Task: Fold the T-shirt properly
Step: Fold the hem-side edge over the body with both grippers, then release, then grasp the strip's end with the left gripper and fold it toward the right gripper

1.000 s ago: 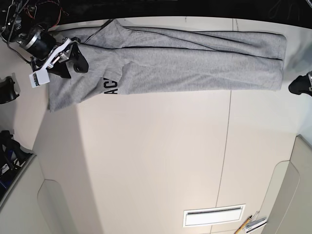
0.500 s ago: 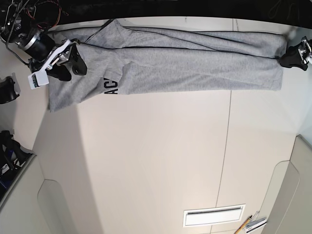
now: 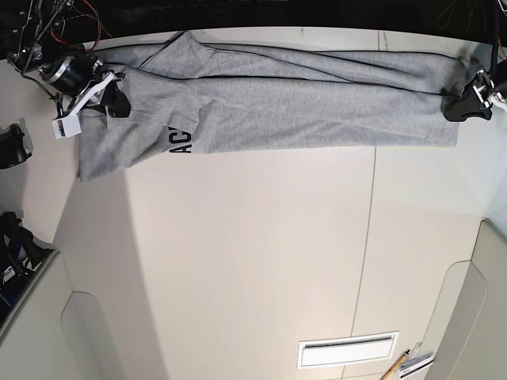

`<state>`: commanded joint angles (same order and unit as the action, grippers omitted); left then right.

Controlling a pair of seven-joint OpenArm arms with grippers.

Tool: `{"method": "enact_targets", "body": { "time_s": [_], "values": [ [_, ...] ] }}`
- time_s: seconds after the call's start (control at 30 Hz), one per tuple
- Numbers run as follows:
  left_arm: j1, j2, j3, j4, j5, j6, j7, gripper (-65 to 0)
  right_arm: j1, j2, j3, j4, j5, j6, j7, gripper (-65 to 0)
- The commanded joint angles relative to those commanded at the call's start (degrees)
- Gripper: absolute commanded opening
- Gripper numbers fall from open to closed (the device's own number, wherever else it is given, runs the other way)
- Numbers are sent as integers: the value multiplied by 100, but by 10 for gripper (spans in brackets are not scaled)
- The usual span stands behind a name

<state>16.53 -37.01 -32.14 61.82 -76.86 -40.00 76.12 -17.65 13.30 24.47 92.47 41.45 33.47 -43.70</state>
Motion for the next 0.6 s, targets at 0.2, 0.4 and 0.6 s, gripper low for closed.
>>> {"method": "enact_targets", "body": {
  "time_s": [0.2,0.4,0.6],
  "values": [
    [-2,2,393,0,214,0,-7,-492,0,0,0,0,13,-2,-4,-650],
    [-22,-17,501,15,212,0,-24,-650,0,0,0,0,76,-2,-13,-650],
    [-20,-17,15,647,291,0,-31,-650,0,0,4,4,603,2,-328,-650]
  ]
}}
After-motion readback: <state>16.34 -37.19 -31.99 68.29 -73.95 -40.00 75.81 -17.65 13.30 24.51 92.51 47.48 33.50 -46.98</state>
